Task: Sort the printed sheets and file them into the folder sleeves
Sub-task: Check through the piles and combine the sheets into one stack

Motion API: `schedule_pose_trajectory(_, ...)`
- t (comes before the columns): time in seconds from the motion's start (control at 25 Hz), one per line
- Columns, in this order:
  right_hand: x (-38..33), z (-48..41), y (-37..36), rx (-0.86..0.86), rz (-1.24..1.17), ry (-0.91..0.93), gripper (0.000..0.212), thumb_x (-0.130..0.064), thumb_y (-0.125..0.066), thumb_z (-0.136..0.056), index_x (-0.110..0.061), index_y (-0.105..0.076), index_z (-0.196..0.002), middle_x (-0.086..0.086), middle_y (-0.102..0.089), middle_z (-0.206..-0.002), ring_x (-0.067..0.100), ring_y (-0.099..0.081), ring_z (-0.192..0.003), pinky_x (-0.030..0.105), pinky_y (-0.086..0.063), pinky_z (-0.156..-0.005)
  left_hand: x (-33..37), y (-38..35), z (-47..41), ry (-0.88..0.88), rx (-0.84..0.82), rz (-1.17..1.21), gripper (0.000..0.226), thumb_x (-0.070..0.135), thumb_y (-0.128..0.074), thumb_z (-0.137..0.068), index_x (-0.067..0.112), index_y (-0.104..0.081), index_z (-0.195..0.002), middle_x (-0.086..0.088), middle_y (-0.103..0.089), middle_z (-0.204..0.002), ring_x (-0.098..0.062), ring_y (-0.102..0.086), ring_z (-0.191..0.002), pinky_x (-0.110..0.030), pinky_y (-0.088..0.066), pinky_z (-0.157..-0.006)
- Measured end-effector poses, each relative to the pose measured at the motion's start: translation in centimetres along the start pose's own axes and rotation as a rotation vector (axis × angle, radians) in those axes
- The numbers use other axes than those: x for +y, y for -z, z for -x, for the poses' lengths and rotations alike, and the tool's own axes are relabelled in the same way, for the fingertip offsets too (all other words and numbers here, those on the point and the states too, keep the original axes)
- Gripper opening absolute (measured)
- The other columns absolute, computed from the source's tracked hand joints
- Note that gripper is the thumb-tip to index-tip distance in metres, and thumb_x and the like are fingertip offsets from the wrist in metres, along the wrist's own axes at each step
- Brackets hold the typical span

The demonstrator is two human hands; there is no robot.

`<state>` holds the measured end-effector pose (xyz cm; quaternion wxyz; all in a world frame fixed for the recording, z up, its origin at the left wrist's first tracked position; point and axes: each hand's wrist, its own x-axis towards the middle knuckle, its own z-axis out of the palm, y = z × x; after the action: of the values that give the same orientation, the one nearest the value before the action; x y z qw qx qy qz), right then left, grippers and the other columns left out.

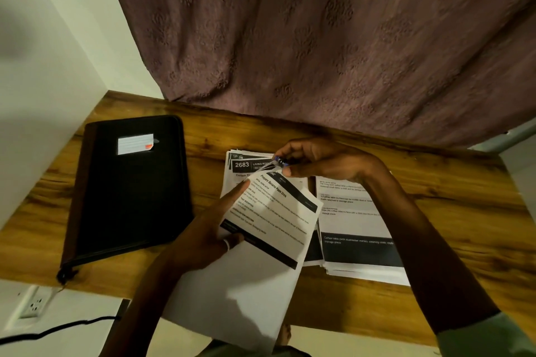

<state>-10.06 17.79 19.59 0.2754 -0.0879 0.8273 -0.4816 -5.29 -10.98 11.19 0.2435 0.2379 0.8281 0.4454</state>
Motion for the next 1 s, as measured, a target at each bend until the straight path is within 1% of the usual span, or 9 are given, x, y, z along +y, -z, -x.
schedule_pose_trajectory(0.08,0.0,0.0,0.1,0.002,0.002,0.002,0.039,-0.020,-0.072,-0.087,-0.017,-0.061,-0.124,-0.004,-0.071,-0.115,0.006,-0.065,-0.110,0.025,-0.049,-0.096,-0.1,-0.1,-0.1,0.010,-0.017,0.010,0.099,0.008,-0.072,-0.088,0.052,-0.009,-0.150,0.021,-0.044,-0.145,-0.004,-0.043,-0.137,-0.030,-0.045,-0.108)
schedule_pose_trajectory(0.16,0.1,-0.1,0.2,0.006,-0.001,0.011,0.041,-0.023,-0.075,-0.084,-0.020,-0.062,-0.123,-0.005,-0.070,-0.116,0.007,-0.064,-0.111,0.026,-0.048,-0.099,-0.2,-0.1,-0.2,0.013,-0.024,0.031,0.100,0.009,-0.073,-0.088,0.051,-0.009,-0.152,0.016,-0.045,-0.148,-0.007,-0.044,-0.138,-0.034,-0.046,-0.109)
schedule_pose_trajectory(0.24,0.2,0.0,0.4,0.010,-0.006,0.018,0.043,-0.025,-0.077,-0.081,-0.021,-0.064,-0.122,-0.005,-0.070,-0.118,0.008,-0.064,-0.112,0.027,-0.049,-0.099,-0.4,0.0,-0.2,0.031,-0.033,0.060,0.103,0.007,-0.073,-0.087,0.053,-0.008,-0.151,0.016,-0.044,-0.148,-0.006,-0.045,-0.137,-0.033,-0.045,-0.108)
schedule_pose_trajectory(0.32,0.3,-0.1,0.5,0.011,0.001,0.012,0.042,-0.018,-0.078,-0.081,-0.020,-0.064,-0.121,-0.005,-0.071,-0.115,0.006,-0.065,-0.109,0.020,-0.050,-0.094,-0.5,0.0,-0.1,0.046,-0.034,0.075,0.103,0.007,-0.073,-0.087,0.054,-0.007,-0.150,0.018,-0.045,-0.146,-0.003,-0.046,-0.134,-0.028,-0.045,-0.105)
schedule_pose_trajectory(0.44,0.0,-0.3,0.2,0.010,0.064,0.010,0.041,-0.015,-0.078,-0.081,-0.022,-0.064,-0.119,-0.008,-0.072,-0.111,0.000,-0.065,-0.106,0.010,-0.049,-0.087,-0.5,0.0,0.0,0.060,-0.043,0.077,0.101,0.006,-0.073,-0.087,0.052,-0.009,-0.150,0.029,-0.047,-0.136,0.010,-0.048,-0.125,-0.016,-0.047,-0.097)
schedule_pose_trajectory(0.56,-0.4,-0.7,-0.1,-0.011,0.171,0.036,0.037,-0.017,-0.076,-0.083,-0.019,-0.065,-0.119,-0.014,-0.071,-0.111,-0.003,-0.064,-0.106,0.010,-0.048,-0.088,-0.3,-0.1,0.0,0.067,-0.039,0.087,0.099,0.005,-0.073,-0.087,0.053,-0.011,-0.147,0.029,-0.048,-0.132,0.017,-0.049,-0.120,-0.008,-0.047,-0.089)
schedule_pose_trajectory(0.68,-1.0,-1.0,-0.2,-0.020,0.203,0.067,0.033,-0.019,-0.076,-0.084,-0.020,-0.067,-0.116,-0.015,-0.071,-0.107,-0.002,-0.065,-0.104,0.012,-0.049,-0.091,-0.1,-0.1,-0.1,0.061,-0.033,0.061,0.100,0.009,-0.074,-0.086,0.060,-0.010,-0.144,0.028,-0.049,-0.132,0.009,-0.050,-0.123,-0.017,-0.048,-0.096)
schedule_pose_trajectory(0.84,-1.6,-1.4,0.0,-0.030,0.246,0.072,0.032,-0.022,-0.075,-0.085,-0.019,-0.067,-0.116,-0.011,-0.072,-0.108,0.002,-0.066,-0.102,0.027,-0.052,-0.096,0.1,0.0,0.0,0.080,-0.035,0.053,0.095,0.009,-0.074,-0.086,0.041,-0.017,-0.155,0.026,-0.050,-0.132,-0.004,-0.049,-0.132,-0.032,-0.047,-0.106)
schedule_pose_trajectory(1.0,-2.0,-1.6,0.0,-0.035,0.277,0.075,0.031,-0.021,-0.073,-0.086,-0.017,-0.067,-0.116,-0.008,-0.072,-0.109,0.003,-0.067,-0.100,0.030,-0.053,-0.096,0.3,0.1,0.1,0.072,-0.021,0.065,0.094,0.009,-0.074,-0.086,0.043,-0.018,-0.153,0.016,-0.051,-0.138,-0.011,-0.048,-0.134,-0.042,-0.047,-0.108)
